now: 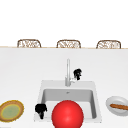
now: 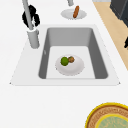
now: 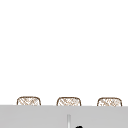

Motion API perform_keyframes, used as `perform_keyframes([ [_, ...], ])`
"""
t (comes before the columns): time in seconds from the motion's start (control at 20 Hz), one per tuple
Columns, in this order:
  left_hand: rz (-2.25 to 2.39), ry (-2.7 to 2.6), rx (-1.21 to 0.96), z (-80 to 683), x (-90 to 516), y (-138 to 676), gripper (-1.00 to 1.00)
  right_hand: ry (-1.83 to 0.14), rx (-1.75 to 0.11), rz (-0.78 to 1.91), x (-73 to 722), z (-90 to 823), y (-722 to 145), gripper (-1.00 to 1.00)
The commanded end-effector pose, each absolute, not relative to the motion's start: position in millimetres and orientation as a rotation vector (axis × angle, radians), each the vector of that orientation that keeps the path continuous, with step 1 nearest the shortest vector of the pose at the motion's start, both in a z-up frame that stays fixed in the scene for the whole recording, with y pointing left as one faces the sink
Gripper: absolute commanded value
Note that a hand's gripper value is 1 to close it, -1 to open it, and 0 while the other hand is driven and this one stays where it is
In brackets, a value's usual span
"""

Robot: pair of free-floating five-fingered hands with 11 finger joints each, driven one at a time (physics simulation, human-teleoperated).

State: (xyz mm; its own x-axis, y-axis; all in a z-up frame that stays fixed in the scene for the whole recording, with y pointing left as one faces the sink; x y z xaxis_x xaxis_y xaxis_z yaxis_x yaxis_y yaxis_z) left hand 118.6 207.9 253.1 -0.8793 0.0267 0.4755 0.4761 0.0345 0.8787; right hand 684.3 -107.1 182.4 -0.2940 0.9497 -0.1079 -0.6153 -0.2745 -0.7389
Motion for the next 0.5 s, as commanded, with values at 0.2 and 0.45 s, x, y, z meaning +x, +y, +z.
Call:
perform_keyframes([
  [0.2, -1.91, -1.99, -0.511, 253.1, 118.6, 207.9, 0.0, -0.699, -0.682, 1.762, 691.7, 207.0, -88.6, 1.0],
  [0.45, -1.91, -1.99, -0.511, 253.1, 118.6, 207.9, 0.0, -0.656, -0.709, 1.769, 690.2, 206.2, -82.3, 1.0],
])
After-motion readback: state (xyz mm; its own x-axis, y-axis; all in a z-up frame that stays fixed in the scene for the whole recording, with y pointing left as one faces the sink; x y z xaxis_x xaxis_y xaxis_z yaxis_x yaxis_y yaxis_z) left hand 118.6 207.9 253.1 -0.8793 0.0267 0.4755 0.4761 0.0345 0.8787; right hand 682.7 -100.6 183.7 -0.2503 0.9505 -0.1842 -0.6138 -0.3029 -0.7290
